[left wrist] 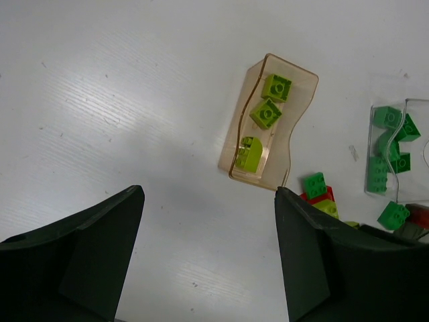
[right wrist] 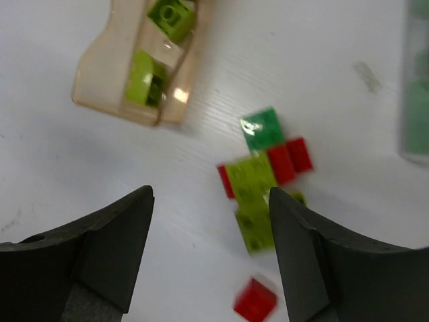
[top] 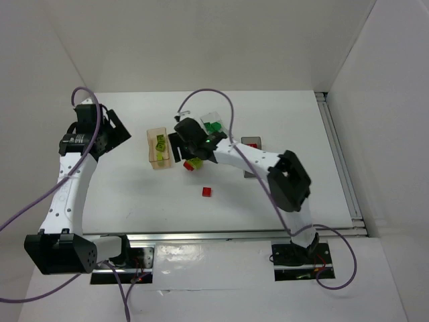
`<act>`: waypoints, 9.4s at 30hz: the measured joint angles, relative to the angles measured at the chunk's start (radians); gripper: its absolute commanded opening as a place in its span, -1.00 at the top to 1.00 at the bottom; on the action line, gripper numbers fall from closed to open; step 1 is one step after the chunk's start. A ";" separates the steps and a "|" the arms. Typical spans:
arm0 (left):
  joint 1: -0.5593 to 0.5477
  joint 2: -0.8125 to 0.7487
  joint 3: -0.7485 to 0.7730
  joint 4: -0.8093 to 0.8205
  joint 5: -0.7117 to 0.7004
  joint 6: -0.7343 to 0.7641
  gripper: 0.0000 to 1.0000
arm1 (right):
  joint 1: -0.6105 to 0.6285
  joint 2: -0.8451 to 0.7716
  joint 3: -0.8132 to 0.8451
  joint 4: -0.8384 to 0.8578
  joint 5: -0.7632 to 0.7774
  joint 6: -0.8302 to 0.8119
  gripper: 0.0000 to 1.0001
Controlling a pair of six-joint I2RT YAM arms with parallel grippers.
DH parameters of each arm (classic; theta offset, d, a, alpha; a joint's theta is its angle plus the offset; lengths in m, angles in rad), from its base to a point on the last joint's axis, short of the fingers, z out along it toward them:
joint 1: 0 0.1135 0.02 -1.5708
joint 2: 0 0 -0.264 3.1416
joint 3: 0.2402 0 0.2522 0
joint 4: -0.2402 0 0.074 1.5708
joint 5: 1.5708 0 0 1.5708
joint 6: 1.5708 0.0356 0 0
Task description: Sort the legos into containers by color
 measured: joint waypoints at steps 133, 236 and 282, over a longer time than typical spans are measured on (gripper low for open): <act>-0.496 0.741 0.559 -0.114 0.811 0.375 1.00 | -0.130 -0.662 -0.717 0.212 -0.142 -0.337 -0.41; -0.762 0.766 0.366 -0.047 0.020 -0.204 -0.58 | -0.321 -0.951 -0.776 -0.028 0.372 0.206 -0.28; -0.560 0.731 0.373 -0.014 0.706 0.485 1.00 | -0.103 -0.616 -0.788 0.147 0.026 -0.282 -0.44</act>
